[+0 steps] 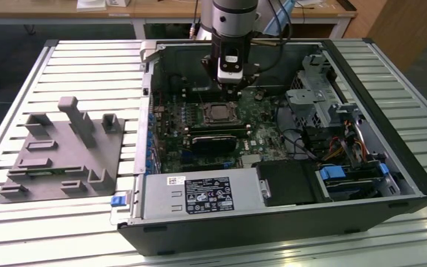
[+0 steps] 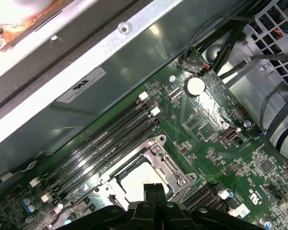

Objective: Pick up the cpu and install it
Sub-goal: 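Install the first cpu locking lever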

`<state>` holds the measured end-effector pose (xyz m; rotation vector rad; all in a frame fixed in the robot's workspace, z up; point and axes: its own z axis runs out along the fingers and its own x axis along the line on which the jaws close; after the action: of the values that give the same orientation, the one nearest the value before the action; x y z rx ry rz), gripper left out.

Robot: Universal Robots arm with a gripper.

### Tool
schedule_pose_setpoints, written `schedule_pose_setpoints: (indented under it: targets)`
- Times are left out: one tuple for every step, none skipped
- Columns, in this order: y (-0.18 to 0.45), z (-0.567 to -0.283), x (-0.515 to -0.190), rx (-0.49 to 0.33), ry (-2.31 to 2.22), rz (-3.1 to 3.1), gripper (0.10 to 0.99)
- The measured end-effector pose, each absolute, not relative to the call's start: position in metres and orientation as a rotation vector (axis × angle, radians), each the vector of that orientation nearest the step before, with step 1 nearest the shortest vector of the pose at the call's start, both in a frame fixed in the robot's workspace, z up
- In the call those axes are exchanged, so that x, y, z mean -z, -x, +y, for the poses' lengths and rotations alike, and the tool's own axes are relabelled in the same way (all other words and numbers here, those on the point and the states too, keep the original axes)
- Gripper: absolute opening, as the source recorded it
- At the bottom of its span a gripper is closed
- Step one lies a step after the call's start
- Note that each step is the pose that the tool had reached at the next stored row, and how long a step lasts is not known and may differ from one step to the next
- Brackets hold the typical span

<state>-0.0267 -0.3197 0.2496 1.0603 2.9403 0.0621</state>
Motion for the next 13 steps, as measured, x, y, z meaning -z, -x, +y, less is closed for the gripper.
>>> schedule_pose_setpoints:
  targets:
    - [0.0267,-0.3197,-0.2499,-0.062,-1.06,2.94,0.106]
    - [0.0267,-0.3197,-0.2502,-0.062,-1.06,2.94,0.106]
    - [0.0267,-0.3197,-0.2504,-0.062,-1.06,2.94,0.106]
    - [0.0267,-0.3197,-0.2507,-0.062,-1.06,2.94,0.106]
    - [0.0267,-0.3197,-0.2509,-0.062,-1.06,2.94,0.106]
    - [0.0267,-0.3197,-0.2512,-0.062,-1.06,2.94,0.106]
    - [0.0267,-0.3197,-0.2514,-0.062,-1.06,2.94,0.106]
    - [0.0267,-0.3197,-0.2516,-0.062,-1.06,2.94,0.106]
    - [0.0267,-0.3197,-0.2518,-0.062,-1.06,2.94,0.106]
    - [0.0267,-0.3198,-0.252,-0.062,-1.06,2.94,0.106]
    - [0.0267,-0.3197,-0.2522,-0.062,-1.06,2.94,0.106]
    - [0.0267,-0.3197,-0.2527,-0.062,-1.06,2.94,0.106]
    - [0.0267,-0.3197,-0.253,-0.062,-1.06,2.94,0.106]
